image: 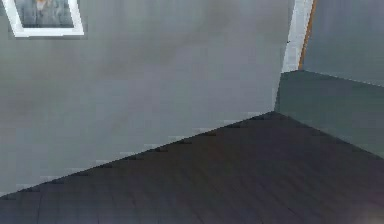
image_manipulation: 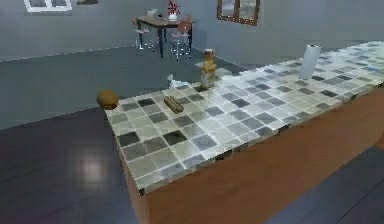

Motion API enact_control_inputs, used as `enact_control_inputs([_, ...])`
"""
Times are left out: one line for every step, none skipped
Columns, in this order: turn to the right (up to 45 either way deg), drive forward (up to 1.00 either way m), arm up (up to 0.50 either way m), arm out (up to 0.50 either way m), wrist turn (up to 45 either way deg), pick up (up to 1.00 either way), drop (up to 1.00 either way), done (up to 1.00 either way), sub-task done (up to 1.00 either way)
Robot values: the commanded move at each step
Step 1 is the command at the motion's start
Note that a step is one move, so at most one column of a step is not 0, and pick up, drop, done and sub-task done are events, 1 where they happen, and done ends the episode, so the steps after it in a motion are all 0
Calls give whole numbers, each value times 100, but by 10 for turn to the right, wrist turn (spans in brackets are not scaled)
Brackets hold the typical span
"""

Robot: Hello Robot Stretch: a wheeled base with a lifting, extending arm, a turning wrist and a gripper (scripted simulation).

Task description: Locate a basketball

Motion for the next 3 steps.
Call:
enact_control_inputs([0,50,0,0,0,0,0,0,0])
enact_control_inputs([390,0,0,0,0,0,0,0,0])
enact_control_inputs([0,100,0,0,0,0,0,0,0])
